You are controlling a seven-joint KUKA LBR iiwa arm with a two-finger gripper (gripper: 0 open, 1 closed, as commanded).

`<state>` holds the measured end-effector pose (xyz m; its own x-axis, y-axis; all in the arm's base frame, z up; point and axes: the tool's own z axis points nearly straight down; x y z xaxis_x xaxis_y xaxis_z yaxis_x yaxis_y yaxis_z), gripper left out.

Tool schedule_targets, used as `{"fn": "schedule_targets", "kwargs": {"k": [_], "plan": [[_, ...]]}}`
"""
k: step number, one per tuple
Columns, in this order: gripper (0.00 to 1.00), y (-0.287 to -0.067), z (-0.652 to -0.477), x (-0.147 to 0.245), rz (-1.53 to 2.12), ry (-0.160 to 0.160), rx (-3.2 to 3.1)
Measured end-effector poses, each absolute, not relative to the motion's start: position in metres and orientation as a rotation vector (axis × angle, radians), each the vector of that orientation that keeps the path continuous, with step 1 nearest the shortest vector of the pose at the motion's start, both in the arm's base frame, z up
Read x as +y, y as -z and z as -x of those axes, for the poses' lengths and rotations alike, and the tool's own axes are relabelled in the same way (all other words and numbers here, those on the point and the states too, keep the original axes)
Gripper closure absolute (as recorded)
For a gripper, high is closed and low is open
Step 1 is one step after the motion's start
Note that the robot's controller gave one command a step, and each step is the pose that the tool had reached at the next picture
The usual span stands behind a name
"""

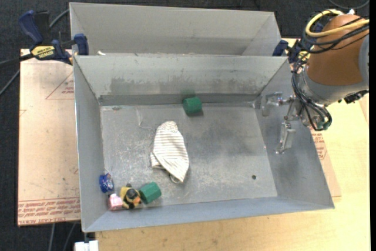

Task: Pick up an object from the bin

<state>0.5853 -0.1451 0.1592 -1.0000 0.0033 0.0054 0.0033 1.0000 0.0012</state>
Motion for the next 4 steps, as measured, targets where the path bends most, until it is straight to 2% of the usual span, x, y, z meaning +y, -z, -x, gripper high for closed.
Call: {"fn": "schedule_targets", "kwargs": {"k": [1, 2, 3, 4], "plan": [[0.00, -0.164, -0.587, -0.144, -0.001, 0.000, -3.144], [0.00, -0.076, -0.596, -0.137, -0.078, 0.001, -3.141], [0.00, -0.070, -0.572, -0.063, -0.233, 0.007, -3.136], [0.00, -0.084, -0.541, -0.055, -0.233, 0.004, -3.133]]}}
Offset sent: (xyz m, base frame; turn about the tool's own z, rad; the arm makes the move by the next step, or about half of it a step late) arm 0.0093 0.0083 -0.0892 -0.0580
